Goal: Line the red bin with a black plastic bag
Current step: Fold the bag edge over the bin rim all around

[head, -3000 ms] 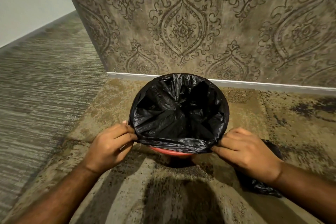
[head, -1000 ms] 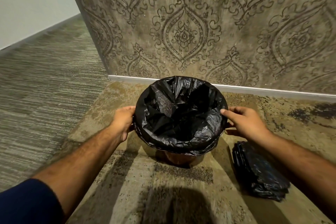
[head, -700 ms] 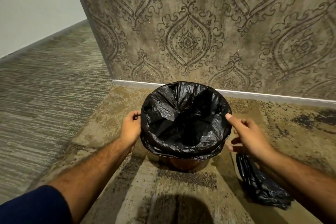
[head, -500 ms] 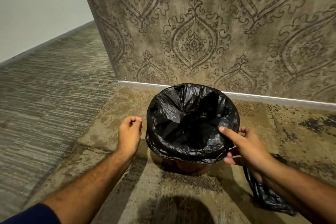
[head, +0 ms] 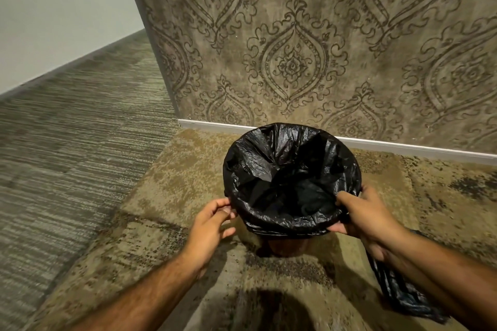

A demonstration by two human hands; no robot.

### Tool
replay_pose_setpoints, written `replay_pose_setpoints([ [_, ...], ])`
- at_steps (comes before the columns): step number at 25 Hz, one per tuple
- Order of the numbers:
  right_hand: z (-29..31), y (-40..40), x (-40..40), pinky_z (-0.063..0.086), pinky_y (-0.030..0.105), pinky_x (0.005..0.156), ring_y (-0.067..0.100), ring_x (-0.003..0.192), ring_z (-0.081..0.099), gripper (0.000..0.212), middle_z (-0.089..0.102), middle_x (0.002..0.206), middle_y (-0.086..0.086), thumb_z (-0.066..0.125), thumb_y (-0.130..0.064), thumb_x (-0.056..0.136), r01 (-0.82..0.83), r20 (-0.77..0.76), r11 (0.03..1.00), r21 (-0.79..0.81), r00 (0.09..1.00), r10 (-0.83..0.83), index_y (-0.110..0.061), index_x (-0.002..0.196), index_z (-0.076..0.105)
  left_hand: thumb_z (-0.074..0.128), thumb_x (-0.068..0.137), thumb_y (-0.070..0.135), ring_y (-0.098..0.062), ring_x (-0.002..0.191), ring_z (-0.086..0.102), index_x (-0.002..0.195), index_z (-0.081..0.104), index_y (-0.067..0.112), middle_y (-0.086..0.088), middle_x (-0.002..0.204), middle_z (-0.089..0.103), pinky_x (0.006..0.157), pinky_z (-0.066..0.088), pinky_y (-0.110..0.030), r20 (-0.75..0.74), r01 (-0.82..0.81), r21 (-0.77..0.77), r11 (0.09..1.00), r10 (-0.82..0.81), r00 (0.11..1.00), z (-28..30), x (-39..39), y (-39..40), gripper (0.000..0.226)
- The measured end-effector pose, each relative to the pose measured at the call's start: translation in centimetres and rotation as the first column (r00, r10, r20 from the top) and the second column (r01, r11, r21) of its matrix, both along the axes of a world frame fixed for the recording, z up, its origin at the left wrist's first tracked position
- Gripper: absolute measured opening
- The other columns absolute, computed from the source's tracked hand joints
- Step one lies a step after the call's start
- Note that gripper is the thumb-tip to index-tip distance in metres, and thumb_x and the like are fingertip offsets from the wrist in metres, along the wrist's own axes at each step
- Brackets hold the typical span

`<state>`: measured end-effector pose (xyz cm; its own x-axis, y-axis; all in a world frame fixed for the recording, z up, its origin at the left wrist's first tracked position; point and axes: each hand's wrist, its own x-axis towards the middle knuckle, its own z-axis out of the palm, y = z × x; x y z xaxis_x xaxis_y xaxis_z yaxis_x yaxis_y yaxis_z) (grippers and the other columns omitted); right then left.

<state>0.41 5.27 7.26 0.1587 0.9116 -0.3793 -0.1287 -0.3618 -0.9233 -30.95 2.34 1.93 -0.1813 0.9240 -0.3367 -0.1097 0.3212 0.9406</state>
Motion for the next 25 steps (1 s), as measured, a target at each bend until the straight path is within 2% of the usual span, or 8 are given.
replay_pose_setpoints([
  [4,0.5,1.9,-1.8,0.067,0.056,0.061,0.034,0.089,0.083,0.037,0.074,0.126,0.010,0.059,0.001,0.097,-0.008,0.015,0.999,0.044,1.000,0.007,-0.025,0.124,0.059,0.062,0.102,0.006,-0.023,0.115,0.073,0.118,0.074,0.020,-0.006,0.125,0.076,0.073,0.060,-0.026,-0.061,0.018,-0.036,0.999,-0.021,0.998,-0.5,-0.8,-0.1,0.024],
  [8,1.0,6.2,-5.3,0.065,0.046,0.051,0.031,0.079,0.082,0.030,0.073,0.121,0.013,0.060,-0.001,0.097,0.031,0.025,0.997,0.069,0.999,-0.033,-0.020,0.121,0.060,0.064,0.101,0.004,-0.014,0.096,0.071,0.106,0.078,0.024,-0.004,0.109,0.076,0.072,0.060,-0.026,-0.040,0.062,-0.042,0.997,-0.064,0.997,-0.9,-0.7,0.3,0.025],
  [11,1.3,10.2,-7.8,0.064,0.040,0.049,0.030,0.074,0.082,0.033,0.078,0.114,0.018,0.056,0.001,0.098,0.081,-0.064,0.995,0.055,0.995,-0.077,-0.010,0.127,0.067,0.063,0.101,0.003,-0.015,0.096,0.069,0.109,0.078,0.027,-0.003,0.108,0.074,0.079,0.059,-0.033,-0.030,0.078,-0.048,0.996,-0.079,0.996,-0.9,-1.0,1.2,0.028],
  [13,1.3,12.3,-9.0,0.063,0.037,0.048,0.030,0.073,0.081,0.038,0.078,0.113,0.019,0.054,0.003,0.096,0.113,-0.106,0.993,0.036,0.988,-0.109,-0.006,0.131,0.067,0.064,0.101,0.004,-0.017,0.099,0.069,0.110,0.078,0.025,-0.003,0.109,0.074,0.078,0.058,-0.032,-0.014,0.078,-0.058,0.995,-0.079,0.997,-0.9,-1.3,1.5,0.027],
  [16,1.4,14.6,-10.8,0.063,0.036,0.048,0.032,0.080,0.081,0.040,0.077,0.119,0.019,0.053,0.002,0.096,0.119,-0.086,0.992,0.050,0.990,-0.114,-0.008,0.133,0.065,0.067,0.099,0.004,-0.022,0.101,0.070,0.106,0.080,0.024,-0.006,0.112,0.077,0.076,0.058,-0.029,0.007,0.067,-0.084,0.994,-0.067,0.998,-0.8,-2.0,1.8,0.025],
  [20,1.3,16.6,-13.1,0.065,0.041,0.052,0.036,0.089,0.080,0.040,0.071,0.124,0.018,0.055,0.000,0.098,0.061,-0.013,0.996,0.061,0.998,-0.060,-0.009,0.136,0.056,0.066,0.097,-0.001,-0.027,0.091,0.066,0.095,0.082,0.018,-0.009,0.097,0.079,0.068,0.056,-0.030,0.083,0.034,-0.112,0.993,-0.024,0.996,-1.5,-3.7,2.0,0.025],
  [22,1.5,17.5,-13.9,0.066,0.043,0.055,0.035,0.085,0.080,0.037,0.069,0.120,0.017,0.055,0.000,0.097,0.027,0.005,0.998,0.053,1.000,-0.028,-0.010,0.133,0.055,0.066,0.098,0.000,-0.023,0.092,0.069,0.097,0.081,0.016,-0.009,0.100,0.079,0.071,0.057,-0.031,0.074,0.048,-0.141,0.989,-0.037,0.997,-2.1,-4.2,1.8,0.023],
  [25,2.3,19.1,-14.3,0.062,0.034,0.046,0.027,0.078,0.076,0.026,0.069,0.106,0.012,0.054,0.001,0.101,0.011,-0.033,1.000,0.019,0.999,-0.011,-0.008,0.124,0.057,0.064,0.099,-0.001,-0.019,0.094,0.071,0.099,0.079,0.015,-0.008,0.100,0.078,0.073,0.056,-0.031,0.061,0.060,-0.205,0.977,-0.049,0.997,-2.9,-4.8,1.7,0.021],
])
